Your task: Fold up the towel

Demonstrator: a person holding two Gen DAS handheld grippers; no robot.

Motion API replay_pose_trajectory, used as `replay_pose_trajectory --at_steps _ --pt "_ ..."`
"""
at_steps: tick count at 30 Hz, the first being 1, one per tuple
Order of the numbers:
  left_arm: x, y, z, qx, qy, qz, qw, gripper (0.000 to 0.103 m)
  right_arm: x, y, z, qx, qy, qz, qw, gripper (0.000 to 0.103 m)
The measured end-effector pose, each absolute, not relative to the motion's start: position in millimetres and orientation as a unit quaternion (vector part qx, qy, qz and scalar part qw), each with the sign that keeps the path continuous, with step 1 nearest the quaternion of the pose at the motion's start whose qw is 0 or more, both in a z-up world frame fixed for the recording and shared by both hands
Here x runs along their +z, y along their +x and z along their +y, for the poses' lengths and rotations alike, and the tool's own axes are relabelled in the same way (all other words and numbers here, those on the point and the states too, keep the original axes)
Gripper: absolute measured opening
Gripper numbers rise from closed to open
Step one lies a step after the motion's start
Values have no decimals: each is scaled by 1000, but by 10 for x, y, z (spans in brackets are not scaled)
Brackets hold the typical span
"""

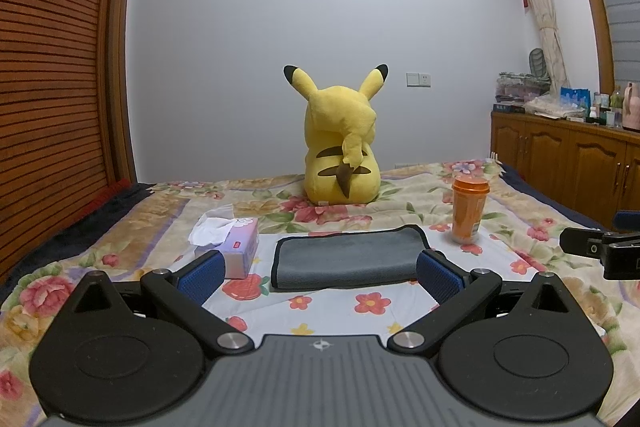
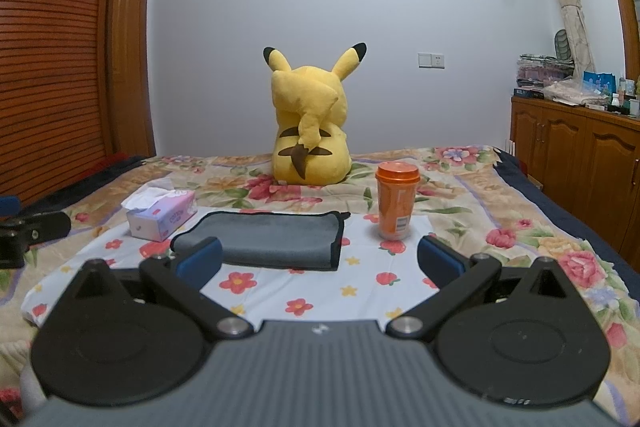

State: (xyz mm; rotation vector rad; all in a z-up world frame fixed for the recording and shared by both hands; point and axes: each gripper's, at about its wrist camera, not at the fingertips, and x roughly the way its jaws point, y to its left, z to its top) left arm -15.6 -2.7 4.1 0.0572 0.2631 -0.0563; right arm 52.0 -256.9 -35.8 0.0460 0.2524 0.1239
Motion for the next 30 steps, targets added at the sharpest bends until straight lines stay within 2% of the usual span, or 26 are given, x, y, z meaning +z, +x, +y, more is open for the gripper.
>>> replay_pose_trajectory --at_steps 30 --pt "34 -159 -19 -28 31 132 990 103 -353 518 -2563 61 23 126 990 103"
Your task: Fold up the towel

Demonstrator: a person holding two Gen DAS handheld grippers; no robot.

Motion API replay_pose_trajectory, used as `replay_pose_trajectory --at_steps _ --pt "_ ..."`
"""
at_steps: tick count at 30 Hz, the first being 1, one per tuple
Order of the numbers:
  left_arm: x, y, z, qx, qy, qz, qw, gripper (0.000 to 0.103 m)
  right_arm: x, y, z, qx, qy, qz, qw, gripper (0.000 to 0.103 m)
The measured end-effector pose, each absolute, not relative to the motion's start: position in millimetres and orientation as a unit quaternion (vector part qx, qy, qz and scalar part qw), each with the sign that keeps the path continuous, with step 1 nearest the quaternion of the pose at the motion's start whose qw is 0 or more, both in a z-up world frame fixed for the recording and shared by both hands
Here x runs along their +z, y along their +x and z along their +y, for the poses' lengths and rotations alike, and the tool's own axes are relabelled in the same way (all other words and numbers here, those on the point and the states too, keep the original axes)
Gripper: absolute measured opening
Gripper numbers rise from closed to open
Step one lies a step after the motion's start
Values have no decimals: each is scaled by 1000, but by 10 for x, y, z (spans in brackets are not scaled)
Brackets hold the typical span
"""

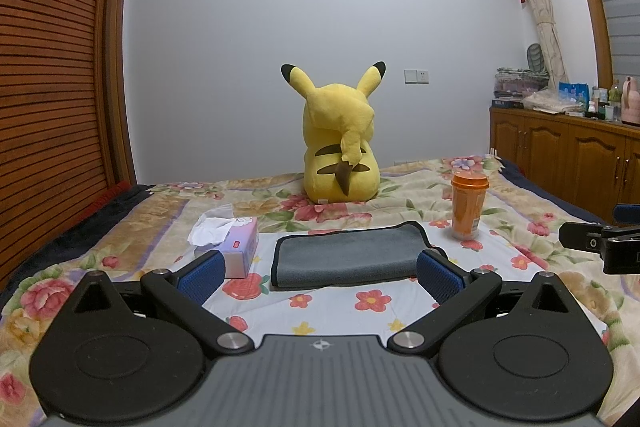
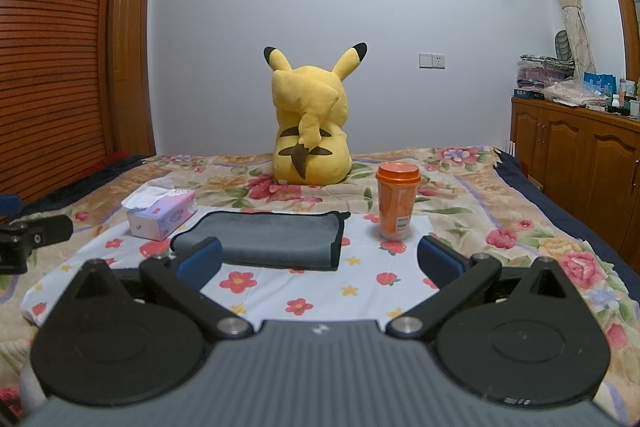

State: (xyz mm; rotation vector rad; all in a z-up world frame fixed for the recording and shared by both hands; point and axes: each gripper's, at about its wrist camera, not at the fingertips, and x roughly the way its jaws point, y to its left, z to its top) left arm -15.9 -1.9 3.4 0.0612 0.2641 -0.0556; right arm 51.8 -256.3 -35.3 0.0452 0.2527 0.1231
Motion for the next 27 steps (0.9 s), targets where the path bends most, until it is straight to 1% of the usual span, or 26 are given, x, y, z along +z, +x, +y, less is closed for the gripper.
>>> replay_pose_trajectory --at_steps 27 --pt "43 -161 -43 -28 33 132 990 103 -352 512 -2562 61 22 126 990 103"
